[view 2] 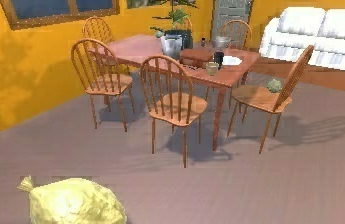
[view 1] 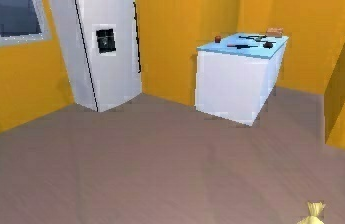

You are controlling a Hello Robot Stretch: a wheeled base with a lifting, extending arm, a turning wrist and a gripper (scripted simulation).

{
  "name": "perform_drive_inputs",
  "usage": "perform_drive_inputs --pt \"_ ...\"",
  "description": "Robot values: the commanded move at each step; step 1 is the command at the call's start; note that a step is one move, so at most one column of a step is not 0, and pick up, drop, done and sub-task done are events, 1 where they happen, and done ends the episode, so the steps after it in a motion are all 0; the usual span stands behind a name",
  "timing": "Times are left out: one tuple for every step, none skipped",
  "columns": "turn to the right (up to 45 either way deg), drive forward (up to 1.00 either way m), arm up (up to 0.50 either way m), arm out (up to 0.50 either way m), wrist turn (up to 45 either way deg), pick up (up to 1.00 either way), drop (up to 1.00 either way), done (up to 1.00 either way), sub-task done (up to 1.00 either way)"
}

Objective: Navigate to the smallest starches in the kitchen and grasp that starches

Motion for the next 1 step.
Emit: perform_drive_inputs --pt "12.0 0.00 0.00 0.00 0.0 0.00 0.00 0.00 0.00"
